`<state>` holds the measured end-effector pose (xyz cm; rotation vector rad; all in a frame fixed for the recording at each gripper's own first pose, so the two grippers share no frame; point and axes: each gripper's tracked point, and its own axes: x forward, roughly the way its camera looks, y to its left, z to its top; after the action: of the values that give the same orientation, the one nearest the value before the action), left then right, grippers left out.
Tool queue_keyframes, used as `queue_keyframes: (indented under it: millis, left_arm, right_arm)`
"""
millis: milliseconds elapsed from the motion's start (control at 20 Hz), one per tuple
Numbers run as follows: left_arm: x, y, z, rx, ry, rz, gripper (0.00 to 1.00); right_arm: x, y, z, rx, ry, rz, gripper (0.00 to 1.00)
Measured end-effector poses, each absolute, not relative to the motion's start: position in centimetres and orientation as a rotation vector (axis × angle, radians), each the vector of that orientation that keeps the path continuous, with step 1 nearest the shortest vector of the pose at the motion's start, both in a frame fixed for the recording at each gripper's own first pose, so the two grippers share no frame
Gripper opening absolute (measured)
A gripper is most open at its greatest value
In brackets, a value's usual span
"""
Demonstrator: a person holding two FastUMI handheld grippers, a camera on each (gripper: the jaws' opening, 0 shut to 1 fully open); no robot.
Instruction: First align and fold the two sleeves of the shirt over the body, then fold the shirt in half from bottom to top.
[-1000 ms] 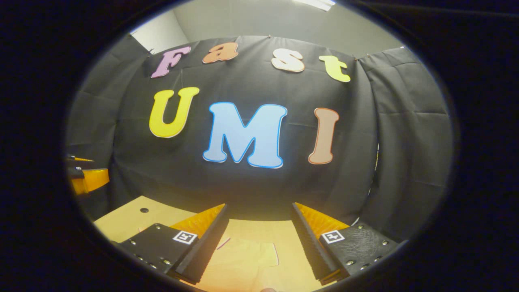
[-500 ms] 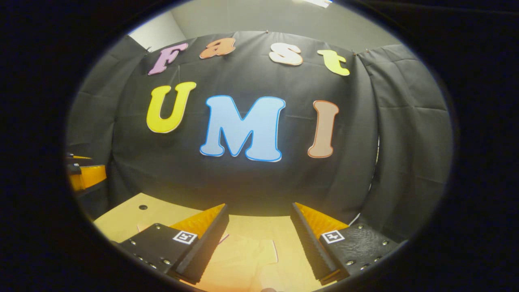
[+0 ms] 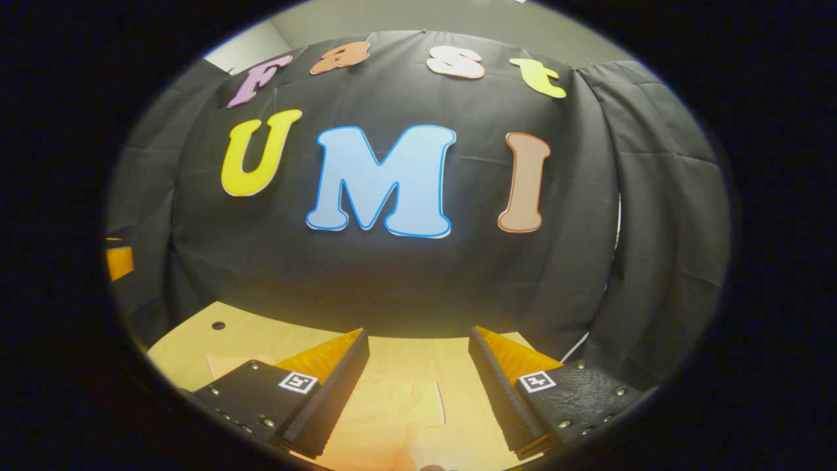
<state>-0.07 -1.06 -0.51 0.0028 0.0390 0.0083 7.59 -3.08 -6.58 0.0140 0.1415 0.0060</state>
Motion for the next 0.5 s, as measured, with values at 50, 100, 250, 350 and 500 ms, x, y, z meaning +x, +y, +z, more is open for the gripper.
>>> queue_keyframes:
  millis: [50, 100, 250, 350, 500]
  left_arm:
    - [-0.1, -0.9, -0.5, 0.003, 0.043, 0.012, 0.94]
    - [-0.2, -0.8, -0.7, 0.004, 0.047, 0.018, 0.94]
    - [-0.6, 0.0, -1.0, 0.007, 0.057, 0.041, 0.95]
    - [-0.8, 0.4, -1.1, 0.010, 0.065, 0.059, 0.95]
    - [-1.0, 1.0, -1.3, 0.011, 0.072, 0.082, 0.96]
  right_arm:
    - [8.4, -3.3, -7.3, 0.010, 0.156, 0.004, 0.96]
    - [9.2, -3.5, -8.2, 0.006, 0.170, 0.004, 0.96]
    - [11.5, -4.3, -11.0, -0.004, 0.222, 0.002, 0.96]
    - [12.8, -4.4, -13.0, -0.007, 0.258, 0.005, 0.96]
    - [14.7, -4.9, -16.2, -0.020, 0.319, 0.017, 0.96]
